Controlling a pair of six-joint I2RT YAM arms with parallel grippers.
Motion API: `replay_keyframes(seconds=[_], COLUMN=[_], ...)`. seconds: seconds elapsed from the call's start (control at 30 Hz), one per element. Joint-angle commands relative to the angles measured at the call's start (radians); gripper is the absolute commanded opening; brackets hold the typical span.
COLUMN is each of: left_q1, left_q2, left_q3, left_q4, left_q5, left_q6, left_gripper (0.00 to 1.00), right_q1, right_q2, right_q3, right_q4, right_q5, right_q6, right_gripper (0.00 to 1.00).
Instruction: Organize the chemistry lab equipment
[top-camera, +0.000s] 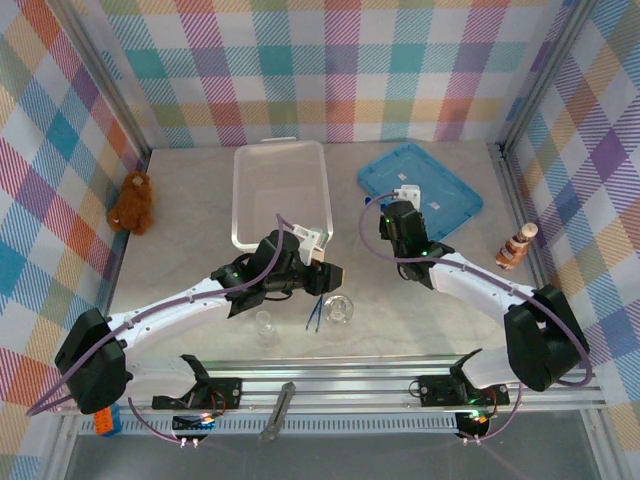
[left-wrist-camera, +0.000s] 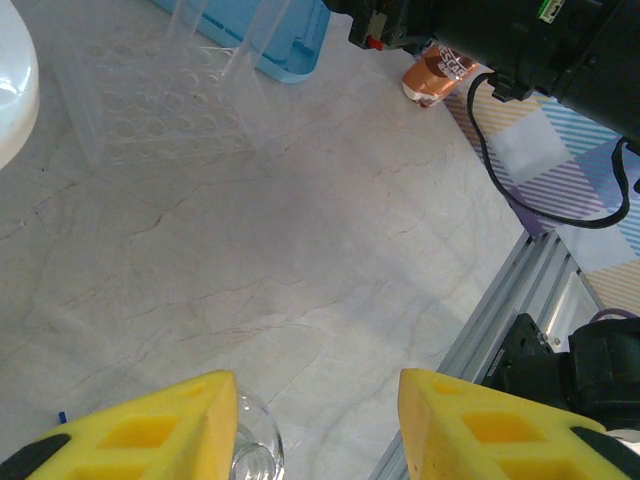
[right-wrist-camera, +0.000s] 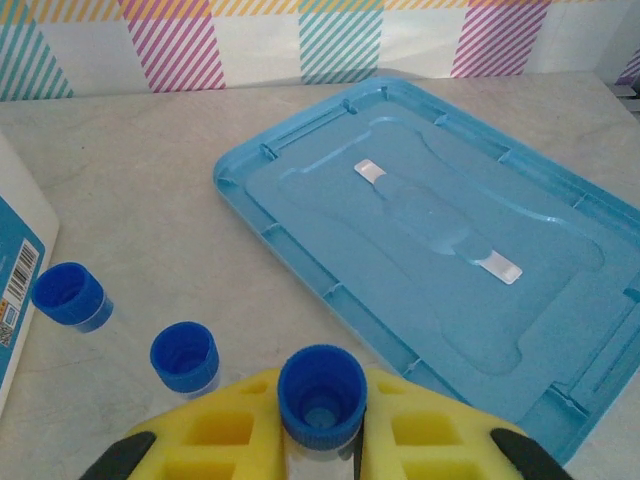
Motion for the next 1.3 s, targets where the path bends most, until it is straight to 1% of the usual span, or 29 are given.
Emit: replay_keyframes(seconds=[0.0,0.3,0.8,0.9,1.03,1.27], left_q1=[0.012,0.012,0.015,0.015,0.015,0.015], left_q2=[0.004,0.007,-0.003,-0.008,-0.011,-0.035], left_q3=[0.004,-0.004,-0.012,-0.012,0.005,0.002], left_q4=[-0.002,-0.005,-0.038,-0.052,-0.111,-0.171], left_q5=[-0.001,-0.007,-0.041,-0.054,-0.083,-0.112], left_q6=[0.007,0.012,0.020,0.026,0.047,0.064], left_gripper=[0.46,0.46,0.46,0.46,0.46,0.46], right_q1=[-0.004,-0.005,-0.006,-0.005,-0.006,-0.003], right_q2=[0.023,0.043,0.020,-0.002,-0.060,-0.185], right_q3=[0.028,0.018,0.009,0.007,0.010,0.031], right_q4=[0.024,0.028,-0.009,-0.019,-0.051,-0.188], right_q5=[-0.006,-0.012,-0.019,-0.018,-0.019,-0.034], right_q6=[0.010,0.021,0.029,0.030,0.029,0.084], right_gripper=[0.21,0.21,0.29,0.31,0.33,0.33])
